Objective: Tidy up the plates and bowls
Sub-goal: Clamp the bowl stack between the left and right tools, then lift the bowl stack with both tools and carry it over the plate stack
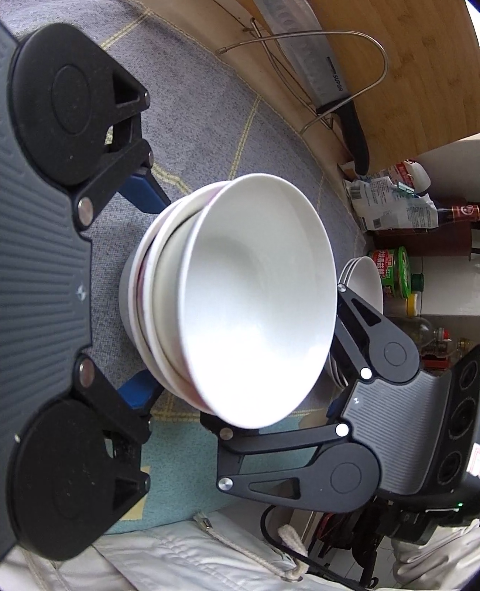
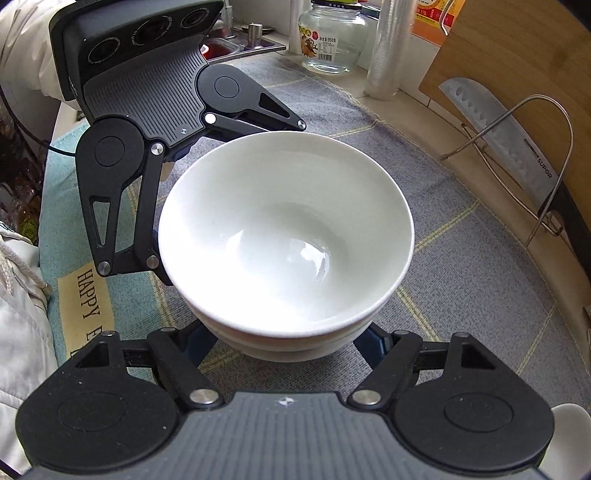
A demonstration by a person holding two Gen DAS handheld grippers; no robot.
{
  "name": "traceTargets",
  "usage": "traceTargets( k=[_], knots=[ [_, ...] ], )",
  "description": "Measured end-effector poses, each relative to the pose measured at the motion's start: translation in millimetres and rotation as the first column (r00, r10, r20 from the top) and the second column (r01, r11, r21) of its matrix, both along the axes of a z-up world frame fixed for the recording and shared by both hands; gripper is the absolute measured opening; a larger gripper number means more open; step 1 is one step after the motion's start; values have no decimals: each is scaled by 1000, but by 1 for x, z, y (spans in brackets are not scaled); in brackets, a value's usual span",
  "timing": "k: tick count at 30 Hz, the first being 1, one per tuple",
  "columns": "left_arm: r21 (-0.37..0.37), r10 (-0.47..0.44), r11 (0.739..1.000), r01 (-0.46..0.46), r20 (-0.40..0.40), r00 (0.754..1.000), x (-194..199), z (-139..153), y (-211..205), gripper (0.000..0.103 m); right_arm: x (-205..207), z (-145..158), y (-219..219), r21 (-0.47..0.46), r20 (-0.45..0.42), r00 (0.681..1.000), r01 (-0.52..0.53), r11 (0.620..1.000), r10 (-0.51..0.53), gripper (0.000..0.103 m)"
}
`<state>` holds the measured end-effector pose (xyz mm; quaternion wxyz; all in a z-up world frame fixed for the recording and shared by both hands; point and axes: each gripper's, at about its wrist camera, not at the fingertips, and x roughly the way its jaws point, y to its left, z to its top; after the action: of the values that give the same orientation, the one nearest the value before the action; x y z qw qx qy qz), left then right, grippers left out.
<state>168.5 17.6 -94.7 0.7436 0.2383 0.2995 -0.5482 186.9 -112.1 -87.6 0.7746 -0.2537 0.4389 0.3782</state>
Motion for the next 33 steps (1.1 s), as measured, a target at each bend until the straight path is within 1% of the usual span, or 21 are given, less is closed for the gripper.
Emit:
traceTargets(
  k=[4, 5, 14, 26, 33],
  knots=[
    [17, -27, 1000, 26, 11, 1000, -2, -2, -2, 89, 0, 0, 1, -11, 2, 1000, 1, 1000, -1, 82],
    [20, -33, 999, 33, 18, 999, -4, -2, -3, 87, 0, 1, 1, -14, 2, 1000, 1, 1000, -1, 82],
    [35, -48, 998, 47, 32, 998, -1, -2, -8, 86, -1, 1, 1, -28, 17, 1000, -12, 1000, 12, 84],
    [41, -33, 999, 32, 28, 999, 1, -3, -8, 86, 2, 1, 1, -24, 7, 1000, -21, 1000, 21, 84],
    [68, -19, 998, 17, 38, 999, -4, 0, -11, 86, -3, 3, 2, -25, 17, 1000, -24, 999, 24, 84]
  ],
)
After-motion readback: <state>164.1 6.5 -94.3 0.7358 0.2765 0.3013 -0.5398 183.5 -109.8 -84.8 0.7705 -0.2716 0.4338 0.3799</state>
